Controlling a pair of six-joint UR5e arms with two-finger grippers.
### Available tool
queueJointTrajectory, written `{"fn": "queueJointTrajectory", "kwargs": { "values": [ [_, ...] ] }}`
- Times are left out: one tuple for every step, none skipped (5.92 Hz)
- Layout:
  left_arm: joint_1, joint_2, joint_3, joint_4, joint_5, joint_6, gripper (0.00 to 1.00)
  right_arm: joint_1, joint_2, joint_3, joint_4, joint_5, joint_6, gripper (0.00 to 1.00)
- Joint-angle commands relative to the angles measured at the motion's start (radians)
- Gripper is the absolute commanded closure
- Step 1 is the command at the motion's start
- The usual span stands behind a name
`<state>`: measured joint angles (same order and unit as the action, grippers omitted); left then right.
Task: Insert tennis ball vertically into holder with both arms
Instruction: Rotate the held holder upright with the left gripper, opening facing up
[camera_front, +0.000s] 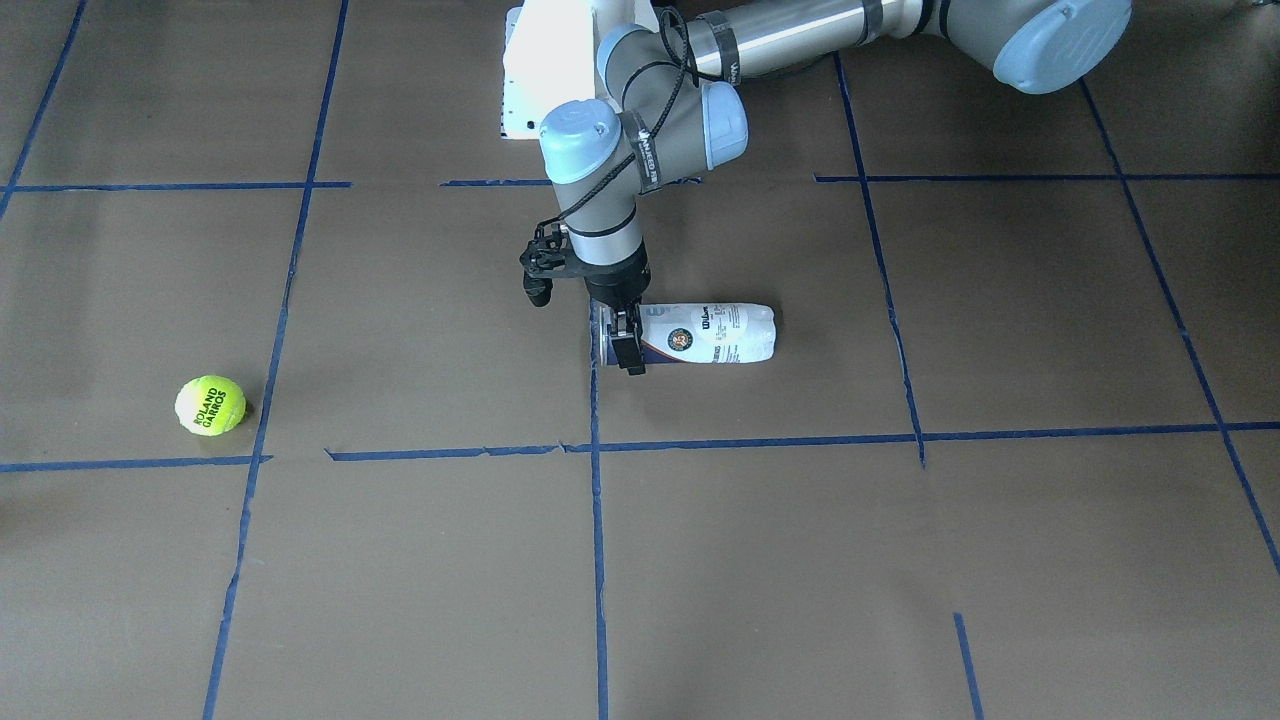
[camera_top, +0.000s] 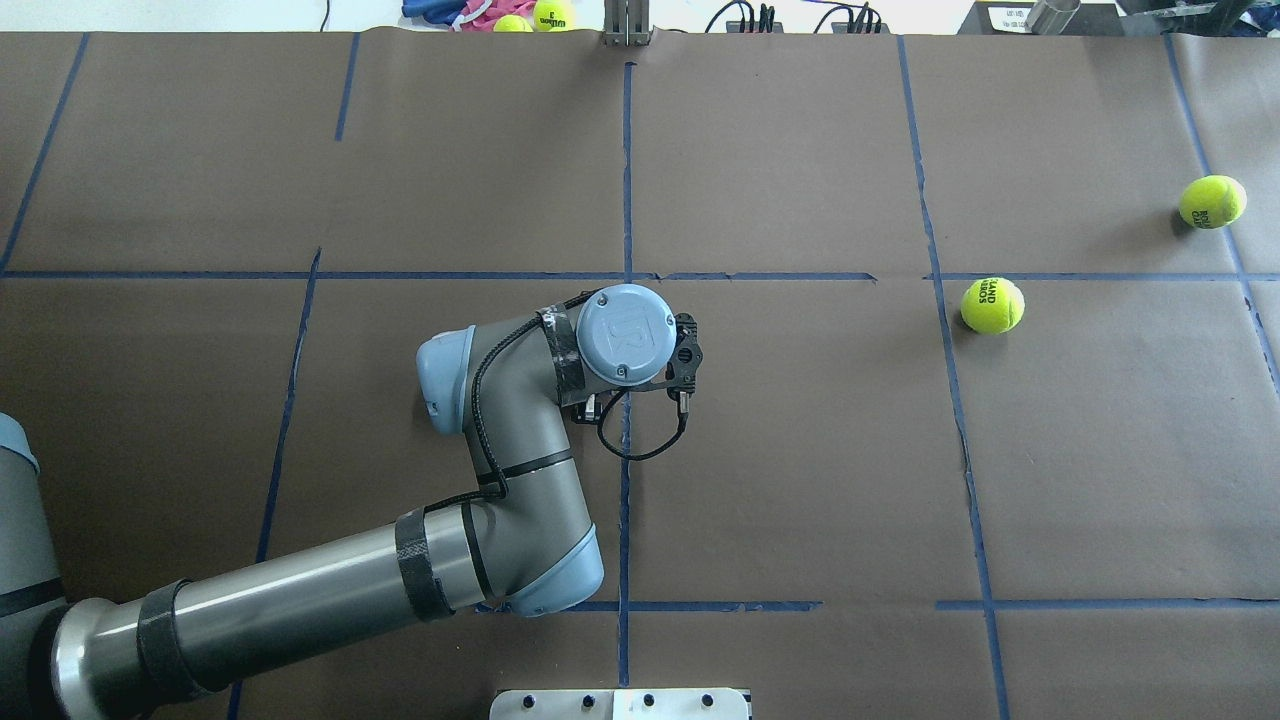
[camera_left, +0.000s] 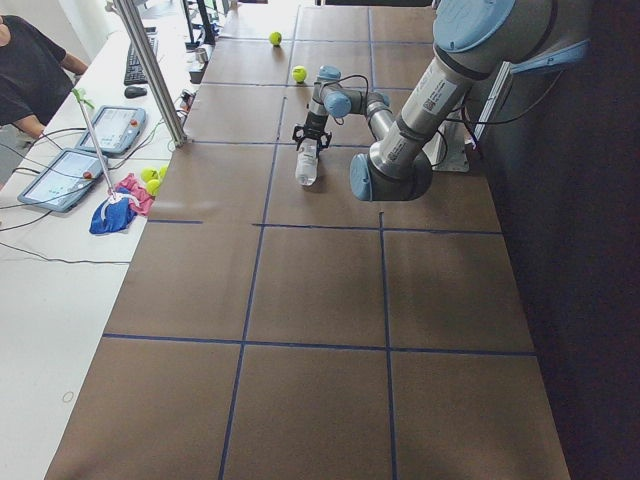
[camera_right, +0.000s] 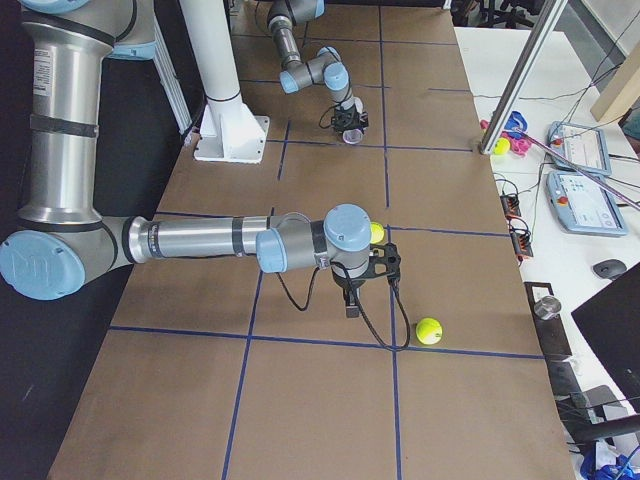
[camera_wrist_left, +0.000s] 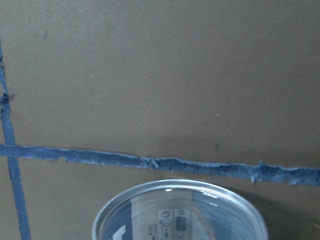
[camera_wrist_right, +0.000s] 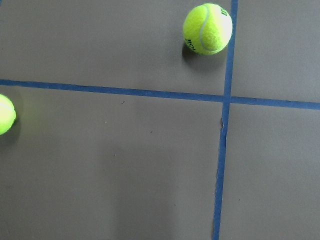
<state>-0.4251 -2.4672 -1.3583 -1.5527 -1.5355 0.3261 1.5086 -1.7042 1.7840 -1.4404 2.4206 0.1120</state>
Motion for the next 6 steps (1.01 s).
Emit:
{"fn": "queueJointTrajectory", "kwargs": {
  "values": [
    [-0.006, 0.001, -0.074, -0.039, 0.005, -0.009, 0.24, -0.002, 0.000, 0.000, 0.000, 0.000, 0.000, 0.00],
    [-0.015, 0.002, -0.091, -0.112, 0.005, -0.063, 0.24, -0.004, 0.000, 0.000, 0.000, 0.000, 0.002, 0.00],
    [-0.029, 0.008, -0.105, -0.247, 0.005, -0.158, 0.24, -0.004, 0.000, 0.002, 0.002, 0.000, 0.008, 0.00],
    [-0.032, 0.039, -0.146, -0.385, 0.003, -0.286, 0.23, -0.004, 0.001, 0.005, 0.003, 0.003, 0.009, 0.00],
    [-0.041, 0.048, -0.168, -0.534, 0.005, -0.441, 0.22, -0.020, 0.002, -0.005, 0.087, 0.015, 0.014, 0.00],
    [-0.044, 0.051, -0.171, -0.641, 0.005, -0.505, 0.22, -0.040, 0.002, -0.005, 0.163, 0.017, 0.017, 0.00]
  ]
}}
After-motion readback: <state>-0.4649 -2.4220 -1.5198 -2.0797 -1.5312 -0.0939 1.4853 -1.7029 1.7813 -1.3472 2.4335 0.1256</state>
